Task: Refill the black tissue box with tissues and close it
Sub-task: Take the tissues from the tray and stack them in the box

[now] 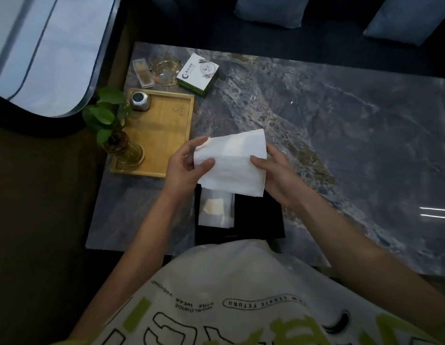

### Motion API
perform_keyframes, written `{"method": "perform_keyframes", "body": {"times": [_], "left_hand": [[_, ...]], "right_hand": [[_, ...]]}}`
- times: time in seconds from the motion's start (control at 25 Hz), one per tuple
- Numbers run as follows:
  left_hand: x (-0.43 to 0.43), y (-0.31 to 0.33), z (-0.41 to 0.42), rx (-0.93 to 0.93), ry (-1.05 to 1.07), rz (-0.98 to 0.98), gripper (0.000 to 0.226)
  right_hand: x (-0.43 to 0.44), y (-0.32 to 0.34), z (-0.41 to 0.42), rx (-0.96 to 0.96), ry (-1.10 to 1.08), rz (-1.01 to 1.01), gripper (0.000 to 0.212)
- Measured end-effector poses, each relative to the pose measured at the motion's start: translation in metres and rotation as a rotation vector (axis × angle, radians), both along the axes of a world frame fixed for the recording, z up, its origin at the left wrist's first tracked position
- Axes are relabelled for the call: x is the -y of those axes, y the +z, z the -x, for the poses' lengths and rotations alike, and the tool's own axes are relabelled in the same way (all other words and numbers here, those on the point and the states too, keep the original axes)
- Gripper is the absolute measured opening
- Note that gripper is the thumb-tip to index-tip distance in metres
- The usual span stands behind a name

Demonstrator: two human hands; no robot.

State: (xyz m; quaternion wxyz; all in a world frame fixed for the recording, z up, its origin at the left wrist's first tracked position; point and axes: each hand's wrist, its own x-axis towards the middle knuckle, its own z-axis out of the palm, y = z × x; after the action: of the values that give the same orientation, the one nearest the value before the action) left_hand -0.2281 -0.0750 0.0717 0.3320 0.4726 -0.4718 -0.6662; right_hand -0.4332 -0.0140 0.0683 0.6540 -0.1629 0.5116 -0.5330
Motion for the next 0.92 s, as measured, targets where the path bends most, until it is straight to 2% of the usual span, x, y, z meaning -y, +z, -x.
{"method": "perform_keyframes", "body": {"times": [0.12, 0.32, 0.64, 0.8, 0.92], "left_hand": [[-0.015, 0.006, 0.011, 0.06, -0.006, 0.033, 0.05], [-0.037, 0.007, 0.025, 0.072, 0.019, 0.011, 0.05], [-0.061, 0.009, 0.046, 0.138, 0.05, 0.132, 0.037], [-0.072, 0.009, 0.046, 0.144, 0.089, 0.113, 0.043], [-0.074, 0.006, 0.043, 0.103, 0.138, -0.051, 0.047]], "right_hand": [[-0.011, -0.001, 0.012, -0.001, 0.007, -0.001, 0.068], [-0.028, -0.003, 0.027, -0.056, 0.055, 0.053, 0.069], [-0.047, 0.001, 0.047, -0.153, 0.075, 0.064, 0.075], [-0.05, 0.001, 0.053, -0.12, 0.088, 0.038, 0.063], [-0.048, 0.001, 0.052, -0.007, 0.075, -0.065, 0.032]]}}
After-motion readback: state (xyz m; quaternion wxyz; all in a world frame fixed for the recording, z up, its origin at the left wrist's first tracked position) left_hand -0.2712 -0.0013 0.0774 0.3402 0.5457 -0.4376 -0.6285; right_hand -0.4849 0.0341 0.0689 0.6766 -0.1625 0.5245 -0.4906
